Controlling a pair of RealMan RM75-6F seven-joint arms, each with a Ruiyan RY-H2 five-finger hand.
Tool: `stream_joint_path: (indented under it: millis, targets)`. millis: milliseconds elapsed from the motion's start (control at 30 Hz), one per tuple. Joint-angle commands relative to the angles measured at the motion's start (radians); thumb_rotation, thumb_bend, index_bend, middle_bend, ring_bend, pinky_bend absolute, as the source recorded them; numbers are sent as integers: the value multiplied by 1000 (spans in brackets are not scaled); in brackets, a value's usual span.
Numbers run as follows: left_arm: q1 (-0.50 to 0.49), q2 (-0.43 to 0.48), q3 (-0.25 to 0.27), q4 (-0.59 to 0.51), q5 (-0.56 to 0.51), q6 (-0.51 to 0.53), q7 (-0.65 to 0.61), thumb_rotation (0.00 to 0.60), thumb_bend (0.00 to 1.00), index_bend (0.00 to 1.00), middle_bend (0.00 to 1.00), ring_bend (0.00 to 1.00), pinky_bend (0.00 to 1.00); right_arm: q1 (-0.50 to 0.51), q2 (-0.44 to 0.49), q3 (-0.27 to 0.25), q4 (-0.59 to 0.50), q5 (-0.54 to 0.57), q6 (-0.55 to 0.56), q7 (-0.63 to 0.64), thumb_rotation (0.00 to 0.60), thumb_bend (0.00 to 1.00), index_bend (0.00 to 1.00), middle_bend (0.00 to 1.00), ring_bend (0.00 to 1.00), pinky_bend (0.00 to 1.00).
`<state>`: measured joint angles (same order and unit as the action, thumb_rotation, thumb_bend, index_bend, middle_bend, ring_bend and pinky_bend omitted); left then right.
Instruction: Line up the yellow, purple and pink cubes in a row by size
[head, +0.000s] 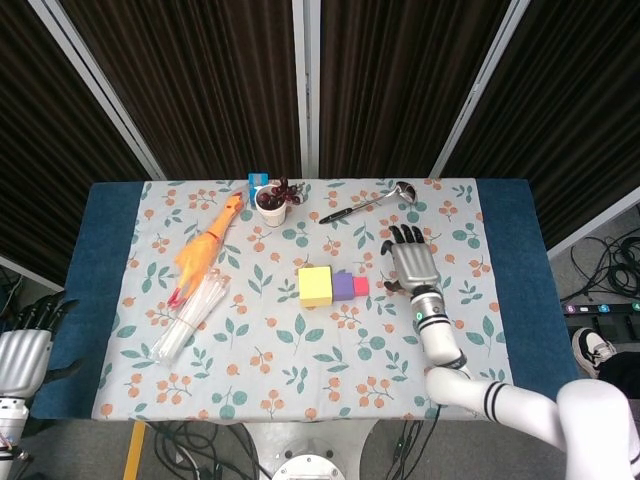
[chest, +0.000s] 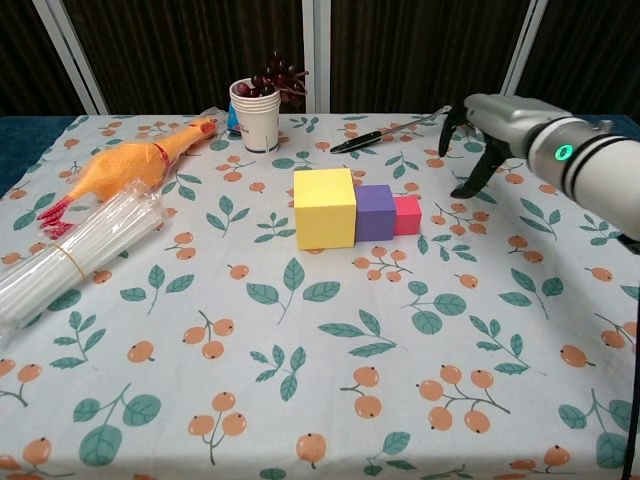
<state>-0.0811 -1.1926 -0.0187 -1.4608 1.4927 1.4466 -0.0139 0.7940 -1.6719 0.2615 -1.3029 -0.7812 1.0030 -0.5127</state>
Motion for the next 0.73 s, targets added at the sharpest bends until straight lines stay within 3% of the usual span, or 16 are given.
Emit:
stream_joint_path:
  millis: [33, 200, 400, 533, 733]
  targets:
    - [-5, -4, -4, -3, -4, -4, 9, 600, 0, 213, 193, 116, 168, -137, 195, -73, -206, -156, 116, 103, 600, 164, 371, 115, 0, 0]
    - [-12, -15, -17, -17, -17, -5, 34, 600, 0, 214, 193, 115, 168, -293, 379, -175, -342, -367, 224, 300, 600, 182, 275, 125, 0, 0]
    - [-17, -11, -26, -48, -25, 1, 86, 600, 0, 214, 193, 116, 167, -437, 466, -282, -334, -606, 399, 451, 600, 183, 123, 55, 0, 0]
    - [-13, -6, -30, -73, -35, 8, 115, 600, 0, 214, 193, 115, 167, -518, 480, -320, -325, -686, 506, 475, 600, 181, 84, 25, 0, 0]
    - [-9, -4, -29, -92, -40, 14, 135, 600, 0, 214, 193, 115, 146, -595, 499, -339, -349, -711, 565, 476, 600, 180, 49, 0, 0, 0]
